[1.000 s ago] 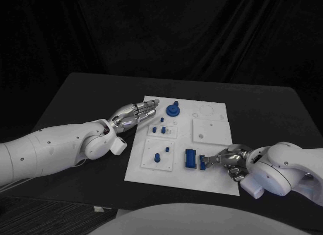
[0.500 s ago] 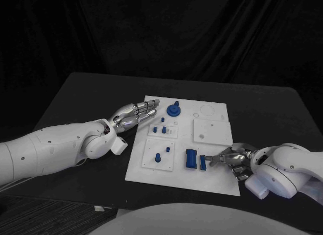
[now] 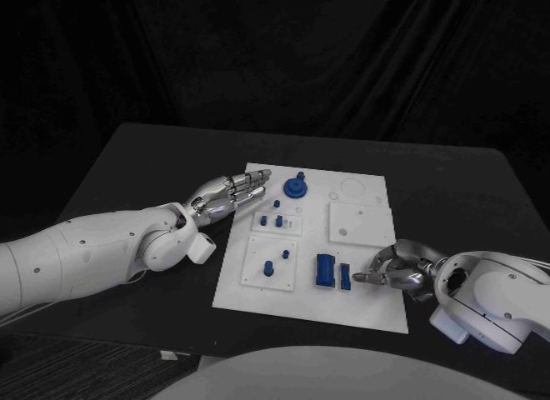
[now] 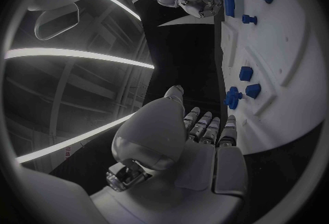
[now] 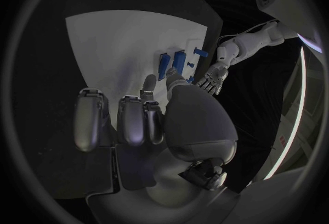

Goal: Assemble the parts on the task board

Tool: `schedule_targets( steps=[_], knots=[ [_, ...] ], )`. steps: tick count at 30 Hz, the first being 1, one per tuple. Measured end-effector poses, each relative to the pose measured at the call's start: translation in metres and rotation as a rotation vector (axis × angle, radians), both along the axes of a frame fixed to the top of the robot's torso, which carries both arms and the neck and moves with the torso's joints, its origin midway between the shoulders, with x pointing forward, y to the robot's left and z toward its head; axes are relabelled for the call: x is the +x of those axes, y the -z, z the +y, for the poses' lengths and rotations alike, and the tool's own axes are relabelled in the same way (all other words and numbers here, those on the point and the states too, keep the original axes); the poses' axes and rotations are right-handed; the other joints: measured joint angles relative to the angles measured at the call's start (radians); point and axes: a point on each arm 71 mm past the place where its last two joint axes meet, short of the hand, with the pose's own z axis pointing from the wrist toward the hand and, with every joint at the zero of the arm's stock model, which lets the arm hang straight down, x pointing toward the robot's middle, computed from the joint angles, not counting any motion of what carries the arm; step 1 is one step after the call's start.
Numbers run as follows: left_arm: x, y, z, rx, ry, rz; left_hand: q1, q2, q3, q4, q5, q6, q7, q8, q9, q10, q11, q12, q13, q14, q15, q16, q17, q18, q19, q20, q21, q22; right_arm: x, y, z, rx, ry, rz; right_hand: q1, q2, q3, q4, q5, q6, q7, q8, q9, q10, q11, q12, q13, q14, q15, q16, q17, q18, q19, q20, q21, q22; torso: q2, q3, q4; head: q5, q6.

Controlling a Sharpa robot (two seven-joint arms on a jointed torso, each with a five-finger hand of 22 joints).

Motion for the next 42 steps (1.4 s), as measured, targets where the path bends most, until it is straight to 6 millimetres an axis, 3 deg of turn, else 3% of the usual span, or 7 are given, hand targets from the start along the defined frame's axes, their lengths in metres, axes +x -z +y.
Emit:
schedule_targets(
  steps=[2, 3, 6, 11, 27, 36, 42],
  knots=[
    [0.000, 0.000, 0.000, 0.000, 0.000, 0.000, 0.000, 0.000, 0.000, 0.000, 0.004, 0.000, 0.000, 0.000, 0.000, 0.000, 0.000, 0.000, 0.000, 0.000, 0.000, 0.000, 0.000, 0.000, 0.000, 0.000, 0.000, 0.000, -0.001, 0.000, 0.001, -0.016, -0.027, -0.016, 0.000, 0.000, -0.001, 0.010, 0.000, 0.013, -0.008, 0.078, 0.081, -0.001, -0.008, 0.000, 0.000, 0.000, -0.008, 0.000, -0.010, 0.000, 0.002, -0.009, 0.002, 0.000, 0.000, 0.0000, 0.0000, 0.000, 0.000],
    [0.000, 0.000, 0.000, 0.000, 0.000, 0.000, 0.000, 0.000, 0.000, 0.000, 0.004, 0.000, 0.000, 0.000, 0.000, 0.000, 0.000, 0.000, 0.000, 0.000, 0.000, 0.000, 0.000, 0.000, 0.000, 0.000, 0.000, 0.000, -0.002, 0.001, 0.002, -0.027, -0.044, -0.026, 0.000, 0.000, -0.001, 0.012, 0.000, 0.048, -0.012, 0.129, 0.134, 0.001, -0.010, 0.000, 0.000, -0.002, -0.010, 0.000, -0.011, 0.000, 0.002, -0.009, 0.002, 0.000, 0.000, 0.0000, 0.0000, 0.000, 0.000],
    [0.000, 0.000, 0.000, 0.000, 0.000, 0.000, 0.000, 0.000, 0.000, 0.000, 0.004, 0.000, 0.000, 0.000, 0.000, 0.000, 0.000, 0.000, 0.000, 0.000, 0.000, 0.000, 0.000, 0.000, 0.000, 0.000, 0.000, 0.000, -0.003, 0.001, 0.004, -0.049, -0.081, -0.046, 0.000, 0.000, -0.003, 0.022, 0.000, 0.118, -0.019, 0.215, 0.222, 0.000, -0.017, 0.000, 0.000, 0.001, -0.015, 0.000, -0.009, 0.000, 0.002, -0.016, 0.008, 0.000, 0.000, 0.0000, 0.0009, 0.000, 0.000],
    [0.000, 0.000, 0.001, 0.000, -0.001, 0.000, 0.000, 0.000, 0.000, 0.000, 0.004, 0.000, 0.000, 0.000, 0.001, 0.000, 0.000, 0.000, 0.000, 0.000, 0.000, 0.000, 0.000, 0.000, 0.000, 0.000, 0.000, 0.000, -0.005, 0.002, 0.008, -0.072, -0.126, -0.060, 0.000, 0.000, -0.003, 0.022, 0.000, 0.126, -0.021, 0.228, 0.243, 0.000, -0.017, 0.000, 0.000, 0.001, -0.015, 0.000, -0.006, 0.000, 0.002, -0.016, 0.008, 0.000, 0.000, 0.0002, 0.0012, 0.001, 0.000],
    [0.000, 0.001, 0.000, 0.002, -0.001, 0.001, 0.000, 0.000, 0.000, 0.000, 0.004, 0.000, 0.000, 0.000, 0.001, 0.000, 0.000, 0.000, 0.000, 0.000, 0.000, 0.000, 0.000, 0.000, 0.000, 0.000, 0.000, 0.000, -0.004, 0.005, 0.012, -0.099, -0.173, -0.072, -0.006, -0.005, -0.005, 0.030, 0.000, 0.134, -0.021, 0.239, 0.259, 0.000, -0.017, 0.000, 0.000, -0.002, -0.018, 0.000, -0.011, 0.000, 0.002, -0.016, 0.008, 0.000, -0.001, -0.0001, 0.0012, -0.002, 0.000],
    [0.000, 0.001, 0.000, 0.002, -0.001, 0.001, 0.000, 0.000, 0.000, 0.000, 0.004, 0.000, 0.000, 0.000, 0.001, 0.000, 0.000, 0.000, 0.000, 0.000, 0.000, 0.000, 0.000, 0.000, 0.000, 0.000, 0.000, 0.000, -0.002, 0.006, 0.013, -0.106, -0.173, -0.076, -0.027, 0.016, -0.007, 0.040, 0.000, 0.130, -0.024, 0.239, 0.263, 0.001, -0.024, 0.000, 0.000, 0.001, -0.022, 0.000, -0.017, 0.000, -0.001, -0.019, 0.008, 0.000, -0.001, -0.0002, 0.0014, -0.001, 0.000],
    [0.000, 0.001, 0.000, 0.001, 0.000, 0.001, 0.000, 0.000, 0.000, 0.000, 0.004, 0.000, 0.000, 0.000, 0.001, 0.000, 0.000, 0.000, 0.000, 0.000, 0.000, 0.000, 0.000, 0.000, -0.004, 0.004, 0.000, 0.000, 0.000, 0.008, 0.014, -0.109, -0.174, -0.077, -0.030, 0.018, -0.007, 0.040, 0.000, 0.130, -0.024, 0.239, 0.266, 0.001, -0.024, 0.000, 0.000, 0.001, -0.022, 0.000, -0.017, 0.000, -0.001, -0.019, 0.008, 0.000, 0.000, -0.0002, 0.0016, 0.000, 0.000]
  ],
)
